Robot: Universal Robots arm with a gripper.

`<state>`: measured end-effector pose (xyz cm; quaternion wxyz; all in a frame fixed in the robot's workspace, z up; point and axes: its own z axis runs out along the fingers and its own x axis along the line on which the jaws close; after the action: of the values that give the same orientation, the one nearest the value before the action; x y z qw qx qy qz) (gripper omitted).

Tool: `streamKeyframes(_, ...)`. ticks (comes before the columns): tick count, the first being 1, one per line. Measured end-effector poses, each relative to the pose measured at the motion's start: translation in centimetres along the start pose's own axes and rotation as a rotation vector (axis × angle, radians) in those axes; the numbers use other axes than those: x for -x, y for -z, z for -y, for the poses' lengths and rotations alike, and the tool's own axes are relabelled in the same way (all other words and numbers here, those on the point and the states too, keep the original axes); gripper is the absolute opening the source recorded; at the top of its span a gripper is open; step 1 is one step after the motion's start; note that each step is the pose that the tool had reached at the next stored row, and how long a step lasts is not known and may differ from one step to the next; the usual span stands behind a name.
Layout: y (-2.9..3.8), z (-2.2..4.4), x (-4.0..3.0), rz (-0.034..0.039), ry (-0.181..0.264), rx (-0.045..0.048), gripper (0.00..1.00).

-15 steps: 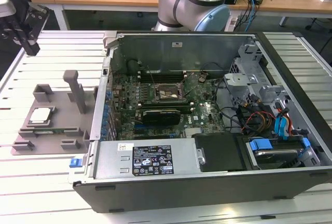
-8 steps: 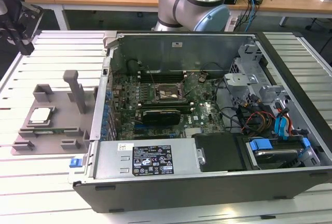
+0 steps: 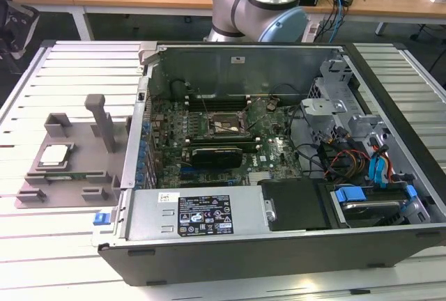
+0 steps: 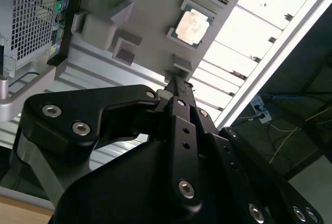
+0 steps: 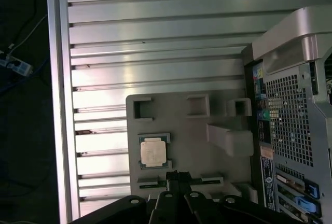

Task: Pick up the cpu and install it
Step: 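Reach for the cpu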

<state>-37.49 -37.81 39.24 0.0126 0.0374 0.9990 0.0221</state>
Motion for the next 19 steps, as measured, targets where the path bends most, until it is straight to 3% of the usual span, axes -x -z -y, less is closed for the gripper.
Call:
streamKeyframes(7,0.03,-0.03,-1.39,0.0000,0.000,0.0000,0.11)
streamKeyframes(12,-0.05,-0.01,-1.95,0.0002,0.000,0.0001,0.11)
streamKeyframes(19,-2.48,0.11,-2.13,0.0000,0.000,0.0001,0.11)
